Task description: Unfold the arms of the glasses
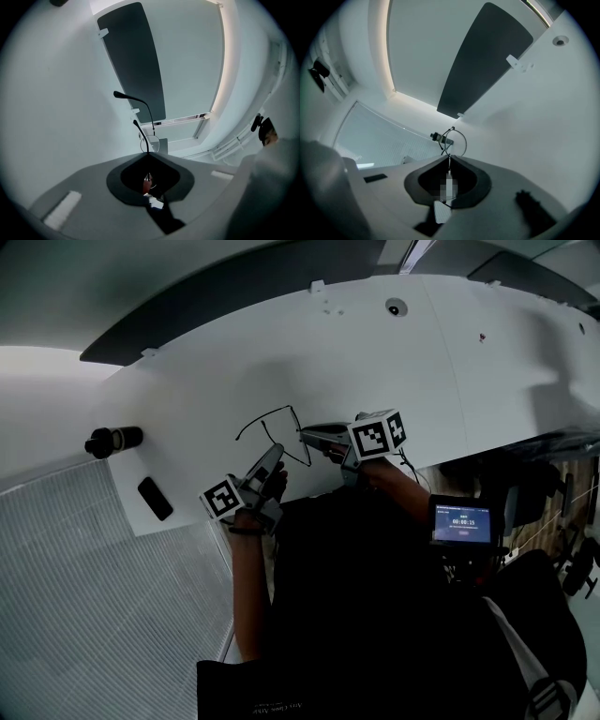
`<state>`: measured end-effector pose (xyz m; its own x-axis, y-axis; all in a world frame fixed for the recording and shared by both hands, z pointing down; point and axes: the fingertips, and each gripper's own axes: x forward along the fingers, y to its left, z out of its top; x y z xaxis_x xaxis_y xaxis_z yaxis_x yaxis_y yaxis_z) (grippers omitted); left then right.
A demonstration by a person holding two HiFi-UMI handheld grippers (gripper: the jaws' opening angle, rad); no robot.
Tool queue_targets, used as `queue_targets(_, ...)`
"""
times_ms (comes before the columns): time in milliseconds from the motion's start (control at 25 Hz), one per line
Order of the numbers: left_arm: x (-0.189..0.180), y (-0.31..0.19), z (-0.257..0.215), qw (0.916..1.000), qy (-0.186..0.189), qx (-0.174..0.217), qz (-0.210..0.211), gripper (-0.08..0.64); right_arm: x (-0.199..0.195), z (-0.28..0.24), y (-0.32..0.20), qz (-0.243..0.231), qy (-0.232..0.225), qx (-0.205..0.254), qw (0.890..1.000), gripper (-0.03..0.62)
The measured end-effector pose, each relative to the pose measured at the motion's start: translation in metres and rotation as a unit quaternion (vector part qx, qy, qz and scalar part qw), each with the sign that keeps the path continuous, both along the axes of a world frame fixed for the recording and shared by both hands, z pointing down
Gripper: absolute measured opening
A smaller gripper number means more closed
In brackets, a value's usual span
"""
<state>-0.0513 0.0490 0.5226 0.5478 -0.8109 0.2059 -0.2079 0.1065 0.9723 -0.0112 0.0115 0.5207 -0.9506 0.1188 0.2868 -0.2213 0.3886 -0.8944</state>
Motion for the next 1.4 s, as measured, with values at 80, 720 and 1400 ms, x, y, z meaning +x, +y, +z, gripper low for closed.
queue_targets(80, 0.000, 0.000, -0.001, 1.0000, 0.002, 0.002, -0.002, 0.017, 0.000, -0.001, 0.000, 0.000, -0.003, -0.002, 1.000, 0.018)
queue_targets(720, -0.003, 0.010, -0.003, 0.9999, 0.004, 0.001, -0.015, 0.015, 0.001, -0.007, -0.008, 0.014, -0.007, 0.007, 1.000, 0.017)
queue_targets(1400, -0.006, 0.010, -0.007, 0.9996, 0.001, 0.007, -0.028, 0.014, 0.003, -0.012, -0.014, 0.032, -0.019, 0.008, 0.999, 0.017)
